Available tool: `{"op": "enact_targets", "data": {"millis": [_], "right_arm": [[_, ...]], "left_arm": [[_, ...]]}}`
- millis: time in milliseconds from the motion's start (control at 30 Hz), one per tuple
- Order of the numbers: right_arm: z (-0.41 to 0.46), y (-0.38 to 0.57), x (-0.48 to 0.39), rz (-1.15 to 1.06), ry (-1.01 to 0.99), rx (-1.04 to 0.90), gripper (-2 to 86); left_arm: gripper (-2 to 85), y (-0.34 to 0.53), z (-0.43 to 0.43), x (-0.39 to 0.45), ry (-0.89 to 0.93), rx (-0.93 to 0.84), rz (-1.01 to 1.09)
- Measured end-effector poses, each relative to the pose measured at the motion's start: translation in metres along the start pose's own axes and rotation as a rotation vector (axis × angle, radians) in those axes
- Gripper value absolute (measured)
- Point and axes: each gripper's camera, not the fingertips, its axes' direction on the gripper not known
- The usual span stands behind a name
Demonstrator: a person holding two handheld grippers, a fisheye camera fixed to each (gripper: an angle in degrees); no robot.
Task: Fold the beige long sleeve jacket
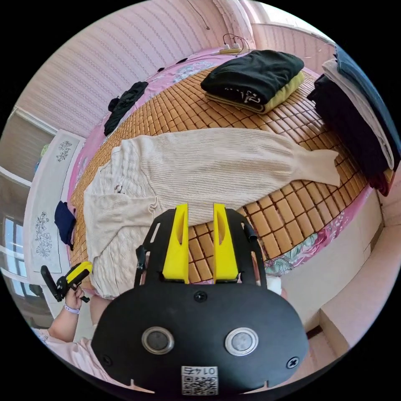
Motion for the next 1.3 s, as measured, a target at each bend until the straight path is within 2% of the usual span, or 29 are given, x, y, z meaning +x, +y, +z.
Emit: {"op": "enact_targets", "data": {"millis": [67, 200, 300, 433, 533, 633, 733, 767, 867, 900, 967, 1033, 1100, 1200, 1300], "right_arm": [[-0.006, -0.004, 0.010, 0.066, 0.081, 0.019, 12.4], [-0.019, -0.010, 0.034, 0.199, 0.246, 0.098, 12.3], [-0.020, -0.015, 0.048, 0.256, 0.196, 0.093, 10.4], [-0.022, -0.017, 0.041, 0.166, 0.201, 0.079, 4.5], [-0.035, -0.011, 0.042, 0.195, 0.136, 0.102, 1.7], [-0.067, -0.002, 0.027, 0.167, -0.063, 0.284, 1.4], [-0.099, 0.007, -0.037, -0.064, -0.209, 0.392, 1.7], [-0.107, 0.016, -0.077, -0.217, -0.259, 0.400, 2.0], [-0.096, 0.061, -0.186, -0.604, -0.333, 0.281, 3.6], [-0.078, 0.083, -0.222, -0.750, -0.317, 0.176, 4.9], [-0.043, 0.115, -0.257, -0.889, -0.230, 0.031, 6.9], [-0.014, 0.139, -0.268, -0.934, -0.142, -0.058, 7.5], [-0.001, 0.155, -0.264, -0.919, -0.150, -0.124, 7.9], [-0.002, 0.161, -0.248, -0.892, -0.197, -0.167, 7.3], [-0.004, 0.157, -0.229, -0.822, -0.132, -0.168, 6.3]], "left_arm": [[4.8, -0.004, 0.002, -0.009, -0.035, 0.013, -0.051], [4.5, -0.014, 0.026, -0.023, -0.048, -0.091, -0.093], [4.0, -0.020, 0.025, -0.021, -0.079, -0.078, -0.053], [3.8, -0.032, 0.022, -0.027, -0.078, -0.088, -0.078], [3.6, -0.038, 0.019, -0.032, -0.077, -0.083, -0.075], [3.4, -0.043, 0.014, -0.040, -0.067, -0.068, -0.084], [3.5, -0.048, 0.007, -0.050, -0.044, -0.059, -0.108], [3.7, -0.049, 0.005, -0.053, -0.032, -0.058, -0.116], [4.0, -0.051, -0.011, -0.072, 0.057, -0.025, -0.204], [4.2, -0.049, -0.022, -0.081, 0.091, 0.010, -0.244], [4.5, -0.047, -0.040, -0.094, 0.096, 0.059, -0.291], [4.8, -0.045, -0.062, -0.110, 0.069, 0.096, -0.321], [5.0, -0.046, -0.072, -0.121, 0.064, 0.107, -0.335], [5.6, -0.057, -0.078, -0.136, 0.084, 0.110, -0.348], [7.3, -0.083, -0.072, -0.143, 0.095, 0.097, -0.347]]}}
